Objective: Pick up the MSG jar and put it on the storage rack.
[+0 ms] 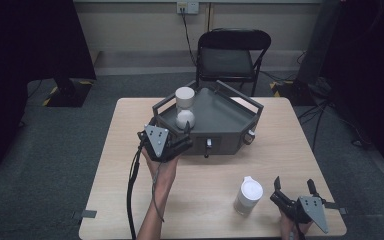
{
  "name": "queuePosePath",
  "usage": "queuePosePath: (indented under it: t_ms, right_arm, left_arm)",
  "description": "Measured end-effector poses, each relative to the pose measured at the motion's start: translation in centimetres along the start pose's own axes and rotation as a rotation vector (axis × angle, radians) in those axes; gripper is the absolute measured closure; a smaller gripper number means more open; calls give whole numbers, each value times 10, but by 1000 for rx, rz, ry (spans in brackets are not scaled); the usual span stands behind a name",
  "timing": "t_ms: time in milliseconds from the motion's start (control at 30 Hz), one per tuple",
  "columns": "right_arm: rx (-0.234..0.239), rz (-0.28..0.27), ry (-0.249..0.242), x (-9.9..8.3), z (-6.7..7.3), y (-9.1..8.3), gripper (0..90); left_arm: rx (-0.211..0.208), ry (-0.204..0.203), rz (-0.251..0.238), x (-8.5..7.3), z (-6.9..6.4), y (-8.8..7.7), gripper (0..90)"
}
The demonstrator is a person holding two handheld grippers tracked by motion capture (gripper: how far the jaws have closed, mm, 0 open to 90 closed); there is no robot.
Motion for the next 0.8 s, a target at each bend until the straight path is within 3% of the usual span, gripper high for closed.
queuePosePath:
  t_ms: [133,300,433,733,800]
  right_arm:
    - [0,0,0,0,0,0,0]
    - [-1,0,1,0,0,0,0]
    - [-1,0,0,0,0,0,0]
    - [-1,0,0,0,0,0,0]
    - [-2,0,0,0,0,0,0]
  left_arm:
    - [7,4,-7,-9,-1,-8,1]
    - [13,-32,-15,-29,-4,-27,1]
    - [27,-24,-3,-41,-8,-35,0]
    - [31,-23,25,-56,-8,-49,1]
    - [36,-39,22,-60,-9,-53,3]
Point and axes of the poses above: each handheld gripper's, and its own axes: y roughly forward along the jaws, x roughly out of its top, z roughly to its left, the point moved 1 cm from there along y, roughly forward along the jaws, and after that the axes turned 12 degrees about z, right-handed, at the moved point
